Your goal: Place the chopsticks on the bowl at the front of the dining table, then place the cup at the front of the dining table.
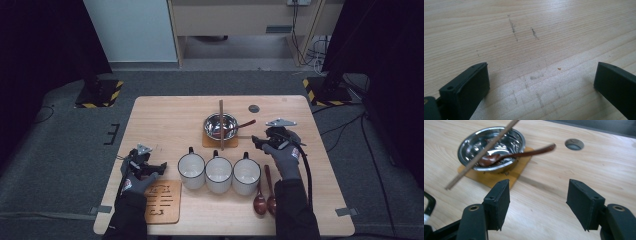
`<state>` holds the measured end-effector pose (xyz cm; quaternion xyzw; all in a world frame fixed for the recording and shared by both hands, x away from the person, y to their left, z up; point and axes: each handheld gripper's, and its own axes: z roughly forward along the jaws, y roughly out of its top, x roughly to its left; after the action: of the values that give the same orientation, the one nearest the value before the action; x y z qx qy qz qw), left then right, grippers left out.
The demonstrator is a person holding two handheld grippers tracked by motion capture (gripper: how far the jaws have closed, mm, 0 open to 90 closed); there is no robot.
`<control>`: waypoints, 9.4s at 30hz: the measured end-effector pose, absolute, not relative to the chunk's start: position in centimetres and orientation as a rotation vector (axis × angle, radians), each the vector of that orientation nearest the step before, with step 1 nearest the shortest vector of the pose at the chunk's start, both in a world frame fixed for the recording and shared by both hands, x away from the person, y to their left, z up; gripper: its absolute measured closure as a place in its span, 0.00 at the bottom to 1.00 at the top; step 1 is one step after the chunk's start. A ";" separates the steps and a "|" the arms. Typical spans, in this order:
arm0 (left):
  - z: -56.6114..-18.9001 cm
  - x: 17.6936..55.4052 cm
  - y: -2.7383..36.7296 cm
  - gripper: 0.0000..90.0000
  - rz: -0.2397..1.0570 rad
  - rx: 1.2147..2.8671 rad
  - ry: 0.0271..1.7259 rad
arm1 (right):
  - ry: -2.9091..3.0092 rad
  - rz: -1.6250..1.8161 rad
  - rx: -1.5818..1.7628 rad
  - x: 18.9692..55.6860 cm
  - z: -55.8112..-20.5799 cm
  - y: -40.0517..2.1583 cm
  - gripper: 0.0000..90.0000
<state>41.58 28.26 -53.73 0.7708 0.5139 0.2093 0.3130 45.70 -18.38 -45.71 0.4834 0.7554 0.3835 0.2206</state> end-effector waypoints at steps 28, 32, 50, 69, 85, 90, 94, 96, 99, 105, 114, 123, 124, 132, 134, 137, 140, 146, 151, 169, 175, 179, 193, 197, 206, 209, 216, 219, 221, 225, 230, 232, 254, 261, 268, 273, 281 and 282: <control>-52.8 40.3 28.8 0.42 0.546 1.926 1.387 | 1.956 1.023 1.435 40.6 -49.4 -27.5 0.36; -51.8 39.9 28.3 0.45 0.584 1.921 1.336 | 1.946 1.028 1.446 39.9 -49.9 -28.4 0.36; -45.7 37.5 26.4 0.48 0.577 1.802 1.175 | 1.906 1.040 1.463 38.4 -51.5 -30.6 0.34; -44.2 37.3 22.1 0.46 0.499 1.893 1.032 | 1.843 0.995 1.520 37.6 -52.3 -33.5 0.33; -44.6 38.7 19.2 0.51 0.449 2.038 0.979 | 1.880 0.918 1.537 37.9 -53.5 -34.1 0.31; -44.9 39.2 18.8 0.53 0.424 2.087 0.977 | 1.895 0.896 1.555 38.1 -53.6 -34.2 0.30; -45.2 39.6 18.6 0.56 0.416 2.115 0.984 | 1.925 0.859 1.557 38.2 -53.7 -34.1 0.29; -45.3 39.8 18.5 0.58 0.414 2.131 0.988 | 1.925 0.860 1.557 38.2 -53.7 -34.1 0.29; -45.6 40.1 18.4 0.60 0.395 2.157 0.989 | 1.922 0.860 1.559 38.2 -53.7 -34.1 0.29; -46.0 40.5 18.0 0.65 0.367 2.198 0.974 | 1.926 0.860 1.561 38.2 -53.7 -34.1 0.27; -46.3 41.0 17.6 0.70 0.321 2.260 0.987 | 1.934 0.852 1.573 38.4 -53.8 -34.1 0.18; -46.2 41.3 17.3 0.79 0.287 2.308 0.991 | 1.929 0.836 1.595 38.5 -53.8 -34.2 0.11; -46.2 41.3 17.3 0.80 0.286 2.314 0.991 | 1.939 0.836 1.587 38.5 -53.8 -34.3 0.10; -46.2 41.3 17.4 0.82 0.288 2.327 0.990 | 1.942 0.830 1.595 38.6 -53.9 -34.3 0.07; -46.3 41.3 17.6 0.84 0.291 2.322 1.000 | 1.943 0.827 1.596 38.6 -53.9 -34.3 0.06; -46.2 41.3 18.0 0.88 0.298 2.307 1.034 | 1.940 0.819 1.605 38.6 -53.9 -34.3 0.04; -46.2 41.3 17.9 0.88 0.301 2.314 1.030 | 1.938 0.814 1.610 38.7 -53.9 -34.3 0.03; -46.2 41.2 17.8 0.89 0.307 2.309 1.048 | 1.937 0.814 1.610 38.7 -53.9 -34.3 0.03; -46.2 41.1 17.8 0.89 0.315 2.300 1.073 | 1.938 0.814 1.610 38.7 -53.9 -34.3 0.03; -45.0 40.0 19.6 0.92 0.387 2.228 1.122 | 1.938 0.814 1.610 38.7 -53.9 -34.3 0.03; -44.7 39.5 20.4 0.92 0.398 2.181 1.120 | 1.939 0.813 1.610 38.7 -53.9 -34.3 0.03; -44.3 39.1 20.9 0.92 0.407 2.157 1.119 | 1.941 0.814 1.609 38.7 -53.9 -34.3 0.02; -41.8 39.0 22.4 0.92 0.478 2.063 1.128 | 1.941 0.814 1.608 38.7 -53.9 -34.3 0.02; -41.3 39.2 22.4 0.92 0.485 2.045 1.126 | 1.941 0.814 1.608 38.7 -53.9 -34.3 0.02; -40.3 40.3 21.9 0.92 0.498 2.035 1.118 | 1.941 0.814 1.608 38.7 -53.9 -34.3 0.02; -40.0 40.7 21.6 0.92 0.502 2.037 1.117 | 1.939 0.812 1.610 38.7 -53.9 -34.4 0.02; -39.8 42.0 21.3 0.92 0.501 2.023 1.132 | 1.940 0.812 1.610 38.7 -53.9 -34.4 0.02; -39.7 42.5 21.2 0.92 0.495 2.021 1.135 | 1.939 0.812 1.609 38.7 -53.9 -34.4 0.02; -39.7 42.8 21.2 0.92 0.492 2.014 1.141 | 1.940 0.812 1.610 38.7 -53.9 -34.4 0.02; -39.6 43.5 21.1 0.92 0.496 2.011 1.157 | 1.939 0.812 1.609 38.7 -53.9 -34.4 0.02; -39.9 44.6 21.1 0.92 0.486 2.017 1.173 | 1.939 0.812 1.608 38.7 -53.9 -34.4 0.02; -40.0 45.0 21.1 0.92 0.493 2.021 1.184 | 1.939 0.812 1.609 38.7 -53.9 -34.4 0.02; -43.9 48.3 20.9 0.92 0.470 2.104 1.295 | 1.939 0.812 1.609 38.7 -53.9 -34.4 0.02; -44.5 48.7 21.1 0.92 0.461 2.115 1.315 | 1.939 0.811 1.609 38.7 -53.9 -34.4 0.02; -45.2 49.2 20.9 0.92 0.452 2.124 1.330 | 1.938 0.809 1.615 38.8 -53.9 -34.3 0.02; -45.3 49.6 20.9 0.91 0.455 2.102 1.339 | 1.938 0.809 1.615 38.8 -53.9 -34.4 0.02; -46.4 50.5 20.5 0.89 0.486 2.007 1.336 | 1.938 0.809 1.616 38.8 -53.9 -34.3 0.02; -46.4 50.5 20.5 0.89 0.486 2.007 1.336 | 1.938 0.809 1.616 38.8 -53.9 -34.3 0.02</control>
<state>50.55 20.49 -46.40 0.7689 0.5121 0.1864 0.3345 38.76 -34.35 -53.92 0.5914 0.7093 0.2963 0.2434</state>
